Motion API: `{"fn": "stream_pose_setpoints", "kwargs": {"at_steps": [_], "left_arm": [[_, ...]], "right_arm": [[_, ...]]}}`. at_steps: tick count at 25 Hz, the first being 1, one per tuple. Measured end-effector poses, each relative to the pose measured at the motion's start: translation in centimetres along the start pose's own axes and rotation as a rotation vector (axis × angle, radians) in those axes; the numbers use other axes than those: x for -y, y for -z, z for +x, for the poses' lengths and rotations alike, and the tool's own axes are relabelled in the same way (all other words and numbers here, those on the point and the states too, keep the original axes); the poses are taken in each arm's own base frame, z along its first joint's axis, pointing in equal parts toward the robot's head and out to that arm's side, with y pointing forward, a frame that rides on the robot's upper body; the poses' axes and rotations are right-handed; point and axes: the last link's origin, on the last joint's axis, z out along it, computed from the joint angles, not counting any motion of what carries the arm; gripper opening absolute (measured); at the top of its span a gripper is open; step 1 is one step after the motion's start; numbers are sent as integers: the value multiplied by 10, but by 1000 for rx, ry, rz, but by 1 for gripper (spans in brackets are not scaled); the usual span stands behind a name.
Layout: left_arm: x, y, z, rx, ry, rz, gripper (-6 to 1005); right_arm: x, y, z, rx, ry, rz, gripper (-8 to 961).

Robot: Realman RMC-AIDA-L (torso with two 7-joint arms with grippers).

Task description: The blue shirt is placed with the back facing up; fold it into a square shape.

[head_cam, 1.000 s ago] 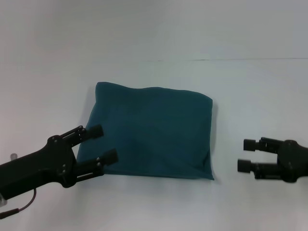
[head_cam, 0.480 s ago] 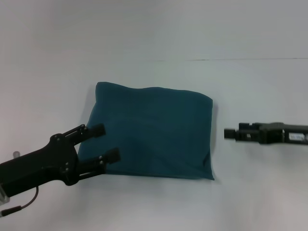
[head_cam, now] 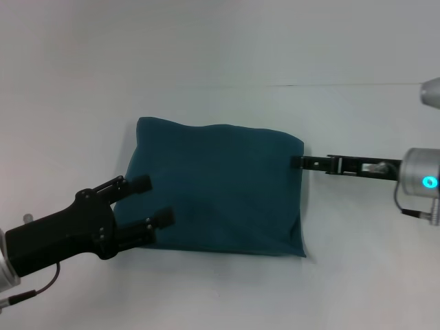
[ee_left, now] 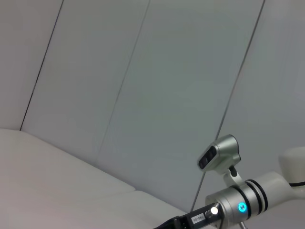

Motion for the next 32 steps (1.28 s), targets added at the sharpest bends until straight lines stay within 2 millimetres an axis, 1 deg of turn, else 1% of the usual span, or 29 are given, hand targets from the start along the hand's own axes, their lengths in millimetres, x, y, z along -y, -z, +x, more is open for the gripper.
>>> {"fn": "stream_pose_setpoints", "kwargs": {"at_steps": [4, 7, 19, 26, 30, 32], "left_arm": [[0, 0, -1, 1, 0, 3, 867], [1, 0, -1, 1, -5, 4, 867], [0, -1, -4, -1, 0, 8, 866], [2, -4, -5, -1, 4, 8, 866], [2, -5, -5, 0, 3, 9, 866], [2, -5, -5, 0, 3, 9, 866]], "right_arm": [[-4, -15, 2, -4, -18, 31, 916], [-8, -21, 2, -6, -19, 33, 915], [-15, -37, -2, 34, -84, 53, 654], [-19, -42, -7, 51, -93, 57, 503], [-20, -45, -6, 61, -85, 58, 330], [-20, -47, -2, 62, -81, 68, 250]]}}
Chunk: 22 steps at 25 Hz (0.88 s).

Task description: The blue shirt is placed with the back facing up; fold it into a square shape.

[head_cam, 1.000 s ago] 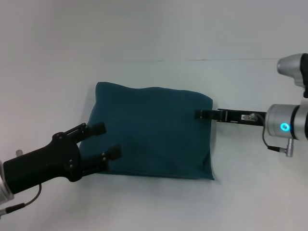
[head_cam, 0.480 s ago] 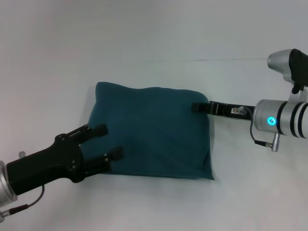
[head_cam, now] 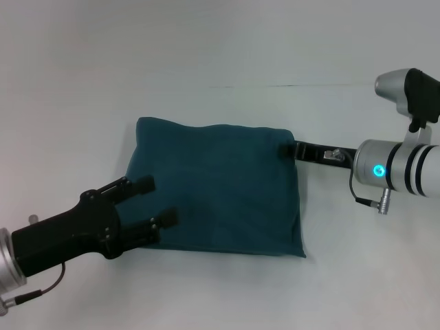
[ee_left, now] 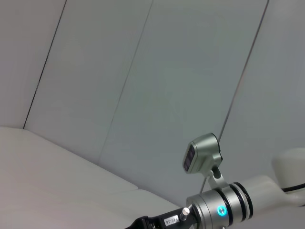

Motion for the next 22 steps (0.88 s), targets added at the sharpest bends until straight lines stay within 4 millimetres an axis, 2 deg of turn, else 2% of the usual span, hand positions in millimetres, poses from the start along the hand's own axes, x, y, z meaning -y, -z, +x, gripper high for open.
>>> {"fn": "stream_pose_setpoints", "kwargs": {"at_steps": [5, 11, 22], "left_arm": [[0, 0, 0, 0, -1, 1, 866], [0, -1, 0, 0, -2, 0, 866], [0, -1, -1, -1, 5, -1, 867]], "right_arm": [[1, -1, 3, 4, 9, 10, 63], [1, -2, 0, 25, 9, 17, 27], [-4, -7, -12, 23, 67, 43, 27]]}}
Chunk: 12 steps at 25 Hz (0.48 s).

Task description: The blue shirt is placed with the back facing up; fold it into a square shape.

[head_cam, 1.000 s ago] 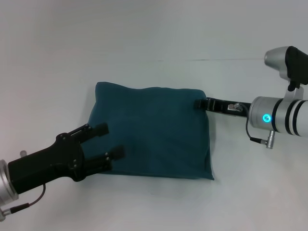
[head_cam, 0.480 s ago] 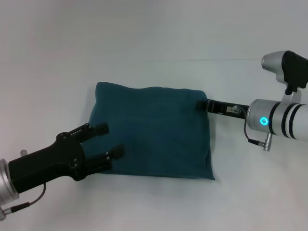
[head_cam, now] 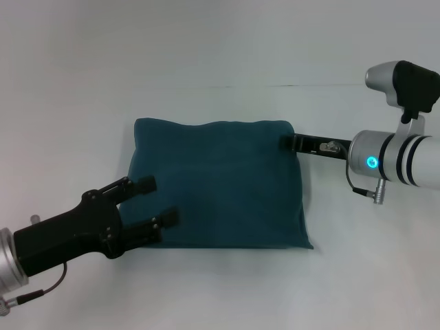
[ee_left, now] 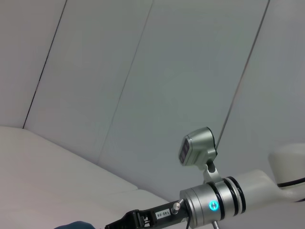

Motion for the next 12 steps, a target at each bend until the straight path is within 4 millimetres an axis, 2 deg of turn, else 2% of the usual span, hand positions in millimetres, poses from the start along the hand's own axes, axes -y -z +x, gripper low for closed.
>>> {"fn": "stream_pose_setpoints", "kwargs": {"at_steps": [12], "left_arm": [[-1, -1, -3, -4, 16, -1, 864]], "right_arm": [[-1, -1, -15, 10, 58, 25, 26]]}}
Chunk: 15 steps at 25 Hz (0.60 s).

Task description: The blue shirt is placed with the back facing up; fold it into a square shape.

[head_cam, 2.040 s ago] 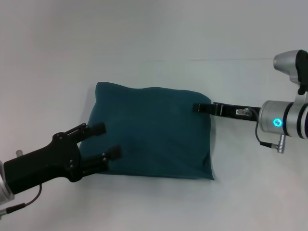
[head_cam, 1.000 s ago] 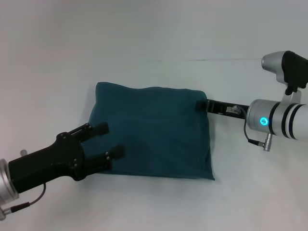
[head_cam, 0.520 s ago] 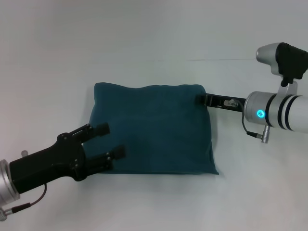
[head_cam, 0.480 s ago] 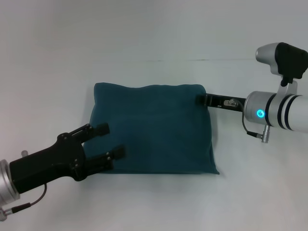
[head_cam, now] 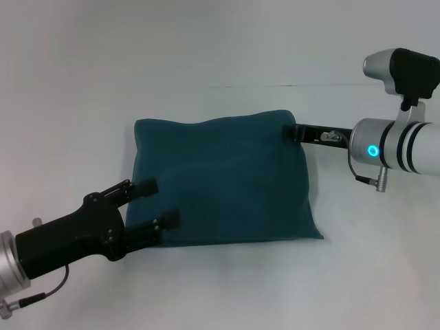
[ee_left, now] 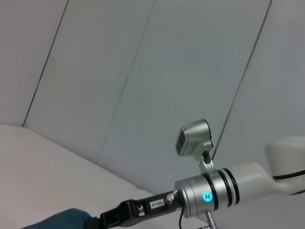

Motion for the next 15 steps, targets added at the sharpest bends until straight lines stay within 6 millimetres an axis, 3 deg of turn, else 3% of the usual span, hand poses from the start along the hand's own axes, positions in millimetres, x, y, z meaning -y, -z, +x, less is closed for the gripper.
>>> {"fn": "stream_pose_setpoints", "kwargs": {"at_steps": [15], "left_arm": [[0, 1, -1, -1, 3, 3, 865]], "right_arm": [[2, 1, 0, 3, 1, 8, 26]]}}
